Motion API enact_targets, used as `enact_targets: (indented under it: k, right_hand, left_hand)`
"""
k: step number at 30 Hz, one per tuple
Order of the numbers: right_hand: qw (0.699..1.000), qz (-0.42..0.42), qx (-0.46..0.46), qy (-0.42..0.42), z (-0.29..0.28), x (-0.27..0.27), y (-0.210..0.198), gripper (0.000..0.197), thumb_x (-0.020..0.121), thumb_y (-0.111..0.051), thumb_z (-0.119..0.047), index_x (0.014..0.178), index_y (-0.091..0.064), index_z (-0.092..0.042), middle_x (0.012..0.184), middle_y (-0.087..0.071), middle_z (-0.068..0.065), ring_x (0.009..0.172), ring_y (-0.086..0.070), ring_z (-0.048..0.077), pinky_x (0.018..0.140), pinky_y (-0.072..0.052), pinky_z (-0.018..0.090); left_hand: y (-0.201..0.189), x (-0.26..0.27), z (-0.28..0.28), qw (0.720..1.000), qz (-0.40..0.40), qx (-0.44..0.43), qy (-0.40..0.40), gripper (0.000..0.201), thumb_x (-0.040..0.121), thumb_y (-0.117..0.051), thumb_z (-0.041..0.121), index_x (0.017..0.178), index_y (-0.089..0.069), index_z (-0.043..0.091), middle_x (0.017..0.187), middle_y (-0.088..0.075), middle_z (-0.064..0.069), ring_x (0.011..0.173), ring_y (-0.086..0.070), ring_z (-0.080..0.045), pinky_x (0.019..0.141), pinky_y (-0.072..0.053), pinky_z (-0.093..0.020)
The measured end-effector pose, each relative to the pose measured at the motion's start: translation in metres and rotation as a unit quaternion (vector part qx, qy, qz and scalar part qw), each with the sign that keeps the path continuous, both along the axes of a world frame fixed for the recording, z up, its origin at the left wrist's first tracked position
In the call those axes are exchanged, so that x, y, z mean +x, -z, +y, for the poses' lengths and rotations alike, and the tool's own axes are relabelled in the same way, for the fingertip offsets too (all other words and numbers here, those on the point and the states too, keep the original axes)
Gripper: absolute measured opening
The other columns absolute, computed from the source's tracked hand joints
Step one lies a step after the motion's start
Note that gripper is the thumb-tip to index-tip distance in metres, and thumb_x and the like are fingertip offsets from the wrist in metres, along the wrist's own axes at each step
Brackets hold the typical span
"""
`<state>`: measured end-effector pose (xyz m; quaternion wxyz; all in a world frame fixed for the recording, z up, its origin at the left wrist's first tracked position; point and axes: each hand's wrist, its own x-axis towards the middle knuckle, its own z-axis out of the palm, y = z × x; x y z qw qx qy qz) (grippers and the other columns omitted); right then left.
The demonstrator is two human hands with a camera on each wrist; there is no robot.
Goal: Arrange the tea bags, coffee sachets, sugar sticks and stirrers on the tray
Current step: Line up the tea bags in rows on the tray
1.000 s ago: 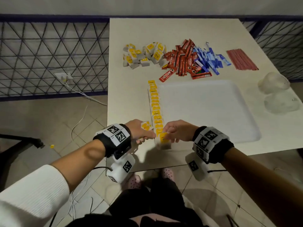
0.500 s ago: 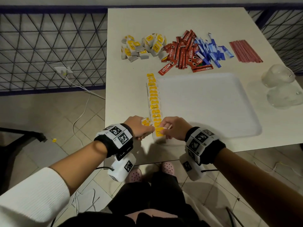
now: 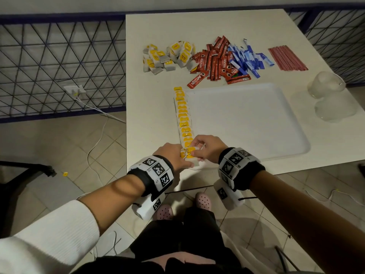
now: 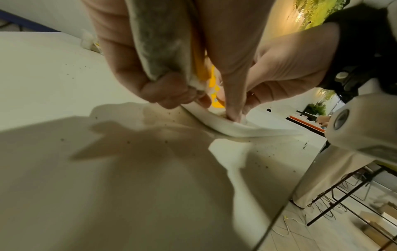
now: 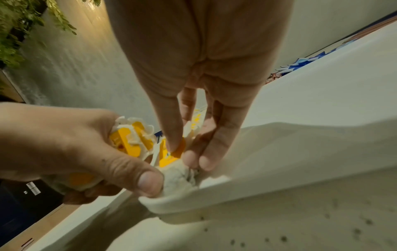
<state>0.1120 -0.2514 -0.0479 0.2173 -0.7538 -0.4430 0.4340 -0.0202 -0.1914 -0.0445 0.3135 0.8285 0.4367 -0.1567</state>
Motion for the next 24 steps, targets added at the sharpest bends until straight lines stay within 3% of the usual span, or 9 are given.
enact_targets:
  k: [5,9,12,13,15,19,22,24]
  right_hand:
    - [1.000,-0.016,0.009,0.019,-0.001,-0.003,0.002,0.020,0.080,-0.066,-0.007,0.101,-0.063,-0.009,0.066,-0.050,-0.004,0.056,-0.050,0.012,0.071,-0.049,0.029]
    - [0.999,-0.002,0.024,0.040,-0.004,-0.002,0.003,0.021,0.078,-0.070,-0.010,0.093,-0.058,-0.016,0.067,-0.050,-0.001,0.058,-0.053,0.017,0.069,-0.049,0.029]
    - [0.998,-0.002,0.026,0.051,-0.004,0.002,-0.001,0.024,0.078,-0.072,-0.018,0.096,-0.056,-0.018,0.072,-0.051,-0.002,0.066,-0.055,0.019,0.072,-0.048,0.031]
    - [0.998,-0.007,0.031,0.057,-0.003,0.005,-0.004,0.025,0.079,-0.072,-0.021,0.098,-0.056,-0.018,0.073,-0.051,-0.003,0.067,-0.054,0.016,0.069,-0.047,0.027]
    - [0.997,-0.012,0.046,0.065,0.002,0.008,-0.016,0.025,0.081,-0.069,-0.026,0.101,-0.057,-0.016,0.073,-0.049,-0.006,0.064,-0.050,0.010,0.065,-0.043,0.022]
    - [0.997,0.050,0.060,0.019,0.014,0.003,-0.048,0.018,0.081,-0.069,-0.032,0.090,-0.061,-0.019,0.074,-0.051,-0.006,0.063,-0.053,0.009,0.066,-0.043,0.023]
    - [0.995,0.071,0.064,-0.013,0.024,-0.010,-0.065,0.016,0.077,-0.073,-0.034,0.081,-0.061,-0.023,0.074,-0.053,-0.005,0.061,-0.052,0.009,0.059,-0.042,0.018]
    - [0.995,0.064,0.068,-0.017,0.031,-0.019,-0.070,0.021,0.074,-0.075,-0.036,0.082,-0.061,-0.022,0.075,-0.052,-0.005,0.061,-0.050,0.008,0.058,-0.040,0.019]
  left_hand:
    - [0.001,-0.001,0.000,1.000,-0.002,-0.007,-0.004,0.047,0.077,-0.068,0.049,0.107,-0.059,0.015,0.106,-0.063,-0.007,0.099,-0.059,-0.023,0.073,-0.041,-0.024]
    - [0.004,-0.008,0.005,0.999,-0.002,-0.023,-0.022,0.050,0.074,-0.068,0.054,0.104,-0.059,0.015,0.100,-0.061,-0.004,0.097,-0.058,-0.021,0.075,-0.043,-0.025]
    - [-0.001,-0.016,0.014,0.993,-0.032,-0.088,-0.075,0.047,0.073,-0.068,0.055,0.098,-0.060,0.016,0.088,-0.062,-0.002,0.083,-0.059,-0.018,0.063,-0.043,-0.022]
    - [-0.003,-0.018,0.018,0.983,-0.064,-0.133,-0.108,0.047,0.073,-0.068,0.056,0.095,-0.060,0.015,0.078,-0.064,-0.002,0.070,-0.062,-0.016,0.057,-0.044,-0.021]
    - [-0.012,-0.020,0.024,0.948,-0.132,-0.229,-0.180,0.047,0.079,-0.058,0.059,0.084,-0.057,0.012,0.053,-0.056,0.000,0.041,-0.052,-0.011,0.042,-0.040,-0.018]
    - [-0.032,-0.018,0.038,0.881,-0.195,-0.349,-0.254,0.067,0.087,-0.023,0.070,0.073,-0.054,0.012,0.053,-0.049,-0.003,0.039,-0.046,-0.015,0.038,-0.037,-0.016]
    - [-0.043,-0.018,0.048,0.825,-0.259,-0.420,-0.275,0.075,0.090,-0.017,0.066,0.059,-0.054,0.009,0.048,-0.050,-0.007,0.035,-0.047,-0.018,0.036,-0.037,-0.014]
    - [-0.048,-0.018,0.052,0.809,-0.284,-0.437,-0.272,0.079,0.090,-0.016,0.066,0.056,-0.056,0.007,0.046,-0.049,-0.011,0.035,-0.047,-0.021,0.035,-0.037,-0.014]
